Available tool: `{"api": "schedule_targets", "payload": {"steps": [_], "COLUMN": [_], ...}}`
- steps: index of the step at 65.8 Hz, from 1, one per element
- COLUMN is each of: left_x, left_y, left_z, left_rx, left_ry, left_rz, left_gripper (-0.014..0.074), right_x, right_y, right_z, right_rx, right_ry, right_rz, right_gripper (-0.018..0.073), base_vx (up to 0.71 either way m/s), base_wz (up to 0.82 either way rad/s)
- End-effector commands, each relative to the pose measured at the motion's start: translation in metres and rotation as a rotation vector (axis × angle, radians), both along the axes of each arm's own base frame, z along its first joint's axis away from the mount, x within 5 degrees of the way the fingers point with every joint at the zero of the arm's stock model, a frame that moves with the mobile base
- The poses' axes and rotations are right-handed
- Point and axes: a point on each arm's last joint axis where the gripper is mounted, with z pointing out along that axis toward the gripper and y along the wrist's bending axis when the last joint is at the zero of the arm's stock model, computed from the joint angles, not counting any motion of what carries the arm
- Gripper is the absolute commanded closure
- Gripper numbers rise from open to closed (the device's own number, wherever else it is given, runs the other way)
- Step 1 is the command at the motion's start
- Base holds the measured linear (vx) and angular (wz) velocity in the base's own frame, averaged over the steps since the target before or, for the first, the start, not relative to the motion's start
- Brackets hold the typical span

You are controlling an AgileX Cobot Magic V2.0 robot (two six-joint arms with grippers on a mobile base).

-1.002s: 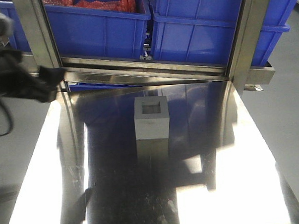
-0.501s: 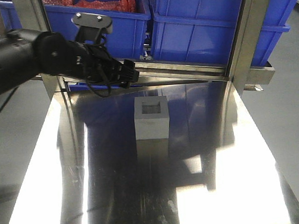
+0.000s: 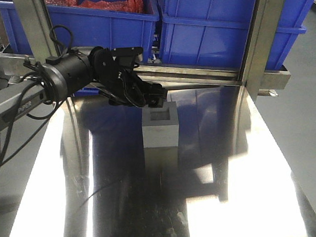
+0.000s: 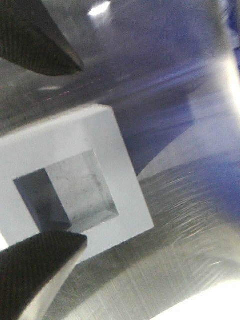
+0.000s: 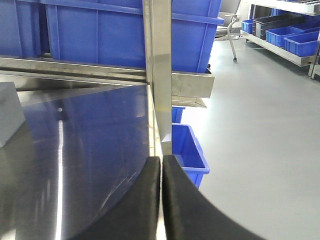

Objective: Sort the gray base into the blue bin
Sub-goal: 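Reach the left gripper down over the gray square block, then close the left gripper on the block's wall and lift it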

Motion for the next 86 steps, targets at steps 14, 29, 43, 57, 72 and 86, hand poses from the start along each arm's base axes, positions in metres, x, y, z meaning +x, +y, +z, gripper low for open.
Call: {"api": "schedule_targets", "payload": {"steps": [14, 29, 43, 57, 72, 86], "left_x": [0.002, 0.004, 0.003, 0.004, 0.004, 0.003], "left_y": [-0.005, -0.006, -0.005, -0.006, -0.005, -0.004], "left_z": [0.021, 0.013, 0.012, 0.005, 0.004, 0.003], "left_rx": [-0.06, -0.053, -0.047, -0.035, -0.014, -0.003], "left_ry": [-0.065, -0.046, -0.042, -0.018, -0.016, -0.012], "left_rz": [0.013, 0.012, 0.01, 0.004, -0.002, -0.01], "left_gripper": [-0.001, -0.0006, 0.0031, 0.0084, 0.0315, 0.057], "right_x": [0.001, 0.001, 0.001, 0.001, 0.001, 0.001], "right_y": [0.0, 0.0, 0.0, 0.0, 0.0, 0.0], "right_z": [0.006, 0.006, 0.006, 0.006, 0.006, 0.006], "right_rx": [-0.022, -0.022, -0.022, -0.022, -0.022, -0.022], "right_ry": [-0.069, -0.069, -0.069, -0.069, -0.069, -0.069], "right_rz": [-0.001, -0.001, -0.001, -0.001, -0.001, -0.001], "right_gripper": [0.0564, 0.0564, 0.0564, 0.0564, 0.0564, 0.0564], "base_vx": [0.0, 0.0, 0.0, 0.0, 0.0, 0.0], "base_wz": [0.0, 0.0, 0.0, 0.0, 0.0, 0.0]}}
